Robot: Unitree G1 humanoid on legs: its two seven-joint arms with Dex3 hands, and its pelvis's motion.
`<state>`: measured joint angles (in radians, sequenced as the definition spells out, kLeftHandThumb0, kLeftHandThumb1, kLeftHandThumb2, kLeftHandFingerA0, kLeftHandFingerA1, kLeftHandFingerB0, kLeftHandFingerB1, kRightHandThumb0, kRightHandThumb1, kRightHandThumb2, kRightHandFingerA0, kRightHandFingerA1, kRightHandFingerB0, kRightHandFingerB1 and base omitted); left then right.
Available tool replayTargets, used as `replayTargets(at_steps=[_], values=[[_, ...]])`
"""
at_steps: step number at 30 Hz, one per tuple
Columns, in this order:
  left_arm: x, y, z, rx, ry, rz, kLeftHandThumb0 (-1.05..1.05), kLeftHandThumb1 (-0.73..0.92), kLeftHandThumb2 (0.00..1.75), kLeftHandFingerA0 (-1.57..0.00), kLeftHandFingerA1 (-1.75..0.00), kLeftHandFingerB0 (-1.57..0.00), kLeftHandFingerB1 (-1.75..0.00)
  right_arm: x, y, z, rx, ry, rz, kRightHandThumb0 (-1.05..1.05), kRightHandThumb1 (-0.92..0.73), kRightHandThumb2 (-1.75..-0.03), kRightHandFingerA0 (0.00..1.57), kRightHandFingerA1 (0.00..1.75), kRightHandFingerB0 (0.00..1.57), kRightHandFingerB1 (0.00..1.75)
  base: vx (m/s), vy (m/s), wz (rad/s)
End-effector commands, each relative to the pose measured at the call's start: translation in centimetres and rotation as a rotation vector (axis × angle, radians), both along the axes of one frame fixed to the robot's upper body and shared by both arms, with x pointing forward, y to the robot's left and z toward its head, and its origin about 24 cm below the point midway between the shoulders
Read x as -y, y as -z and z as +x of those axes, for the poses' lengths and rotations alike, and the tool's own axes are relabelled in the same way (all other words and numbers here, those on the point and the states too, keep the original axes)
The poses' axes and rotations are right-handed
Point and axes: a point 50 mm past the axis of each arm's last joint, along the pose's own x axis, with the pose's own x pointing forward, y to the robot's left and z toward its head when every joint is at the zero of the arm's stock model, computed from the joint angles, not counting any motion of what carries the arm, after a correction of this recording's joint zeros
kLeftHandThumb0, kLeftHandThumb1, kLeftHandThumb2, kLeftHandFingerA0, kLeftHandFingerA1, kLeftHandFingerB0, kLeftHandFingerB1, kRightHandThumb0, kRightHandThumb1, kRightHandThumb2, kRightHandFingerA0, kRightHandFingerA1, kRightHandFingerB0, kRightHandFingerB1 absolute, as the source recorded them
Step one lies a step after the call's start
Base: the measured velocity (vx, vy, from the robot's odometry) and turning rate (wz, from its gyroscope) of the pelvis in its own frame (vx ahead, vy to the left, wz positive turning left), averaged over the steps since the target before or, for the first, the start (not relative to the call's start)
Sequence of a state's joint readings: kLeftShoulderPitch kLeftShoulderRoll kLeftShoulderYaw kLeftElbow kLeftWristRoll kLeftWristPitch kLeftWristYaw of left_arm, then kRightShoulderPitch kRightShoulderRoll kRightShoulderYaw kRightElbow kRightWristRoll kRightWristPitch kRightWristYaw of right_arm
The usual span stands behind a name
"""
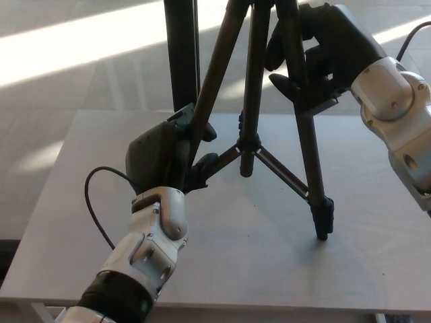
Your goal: Use both hands of the robot to pick up the tripod lying in the middle of the desk and make it stand upright on the desk
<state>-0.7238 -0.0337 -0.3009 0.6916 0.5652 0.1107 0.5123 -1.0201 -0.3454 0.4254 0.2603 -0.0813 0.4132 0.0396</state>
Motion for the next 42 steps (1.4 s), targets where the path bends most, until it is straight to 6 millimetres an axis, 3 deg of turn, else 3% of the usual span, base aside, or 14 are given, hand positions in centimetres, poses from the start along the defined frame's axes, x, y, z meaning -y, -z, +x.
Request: replayTargets(at_steps=[1, 8, 12, 19, 23, 26, 27, 28, 30, 31, 33, 35, 40, 42], values=[[-2.4, 4.1, -1.0, -0.203, -0.049, 0.091, -0.2, 0.65, 0.76, -0.9, -1.73, -0.8, -1.36, 2.1, 0.1, 0.4, 0.022, 0.096, -0.05, -0.26, -0.39, -1.31, 0.97, 1.75, 0.82, 1.48, 0.0, 0.0, 0.0], [-2.8, 4.2, -1.3, -0.2, -0.062, 0.093, -0.19, 0.63, 0.75, -0.91, -1.73, -0.81, -1.28, 2.2, 0.7, 1.2, -0.057, 0.121, -0.061, -0.26, -0.4, -1.25, 0.95, 1.75, 0.8, 1.51, 0.0, 0.0, 0.0], [-3.0, 4.4, -1.3, -0.207, -0.065, 0.084, -0.19, 0.63, 0.77, -0.9, -1.57, -0.82, -0.79, 2.4, 1.2, 1.6, -0.096, 0.099, -0.08, -0.23, -0.44, -1.19, 0.97, 1.49, 0.92, 1.02, 0.0, 0.0, 0.0], [-3.2, 4.6, -1.1, -0.27, -0.071, 0.039, -0.19, 0.65, 0.71, -0.76, -1.41, -0.84, -0.79, 2.0, 1.3, 2.1, -0.181, 0.128, -0.094, -0.32, -0.71, -0.63, 0.98, 1.37, 0.66, 0.54, 0.0, 0.0, 0.0], [-3.4, 4.5, -0.9, -0.343, -0.066, -0.062, -0.21, 0.64, 0.63, -0.73, -0.98, -0.83, -0.71, 2.0, 1.7, 2.2, -0.213, 0.123, -0.103, -0.44, -0.7, -0.6, 0.98, 1.21, 0.49, 0.48, 0.0, 0.0, 0.0], [-3.6, 4.6, -0.8, -0.376, -0.057, -0.095, -0.2, 0.68, 0.65, -0.87, -1.21, -0.69, -0.62, 2.0, 1.9, 2.2, -0.231, 0.128, -0.1, -0.45, -0.7, -0.62, 0.9, 1.26, 0.44, 0.46, 0.0, 0.0, 0.0], [-3.8, 4.7, -0.7, -0.431, -0.037, -0.112, -0.31, 0.76, 0.62, -0.94, -1.08, -0.47, -0.47, 2.2, 2.0, 2.2, -0.235, 0.127, -0.131, -0.54, -0.56, -0.93, 0.74, 0.96, 0.35, 0.55, 0.0, 0.0, 0.0], [-3.9, 4.8, -0.6, -0.462, -0.023, -0.116, -0.36, 0.75, 0.61, -0.9, -0.98, -0.38, -0.43, 2.2, 2.0, 2.2, -0.235, 0.124, -0.147, -0.49, -0.7, -0.6, 0.65, 0.96, 0.38, 0.41, 0.0, 0.0, 0.0], [-4.1, 5.0, -0.6, -0.508, 0.009, -0.124, -0.44, 0.76, 0.61, -0.8, -0.85, -0.31, -0.39, 2.3, 2.2, 2.3, -0.231, 0.121, -0.161, -0.51, -0.69, -0.61, 0.64, 0.94, 0.37, 0.41, 0.0, 0.0, 0.0], [-4.2, 5.1, -0.6, -0.554, 0.026, -0.161, -0.53, 0.57, 0.9, -0.46, -0.72, -0.13, -0.46, 2.4, 2.1, 2.2, -0.239, 0.111, -0.193, -0.63, -0.72, -0.62, 0.2, 0.55, 0.25, 0.34, 0.0, 0.0, 0.0], [-4.4, 5.2, -0.7, -0.603, 0.045, -0.171, -0.59, 0.57, 0.89, -0.27, -0.61, -0.08, -0.43, 2.5, 2.0, 2.1, -0.257, 0.115, -0.244, -0.73, -0.76, -0.62, 0.08, 0.47, 0.21, 0.31, 0.0, 0.0, 0.0], [-4.5, 5.5, -0.6, -0.68, 0.065, -0.206, -0.68, 0.53, 0.94, -0.03, -0.38, -0.01, -0.25, 2.4, 2.0, 1.9, -0.259, 0.142, -0.318, -0.93, -0.64, -1.05, 0.0, 0.23, 0.07, 0.11, 0.0, 0.0, 0.0], [-4.7, 5.7, -0.8, -0.707, 0.081, -0.196, -0.8, 0.56, 0.91, 0.0, -0.17, -0.08, -0.17, 2.3, 2.0, 1.7, -0.255, 0.161, -0.362, -1.05, -0.71, -1.11, 0.0, 0.25, 0.0, 0.0, 0.0, 0.0, 0.0], [-4.7, 5.8, -0.9, -0.712, 0.075, -0.191, -0.81, 0.56, 0.91, 0.0, -0.16, -0.1, -0.2, 2.2, 2.0, 1.6, -0.256, 0.158, -0.357, -1.01, -0.85, -0.66, 0.0, 0.0, 0.0, 0.0, 0.0, 0.0, 0.0]])
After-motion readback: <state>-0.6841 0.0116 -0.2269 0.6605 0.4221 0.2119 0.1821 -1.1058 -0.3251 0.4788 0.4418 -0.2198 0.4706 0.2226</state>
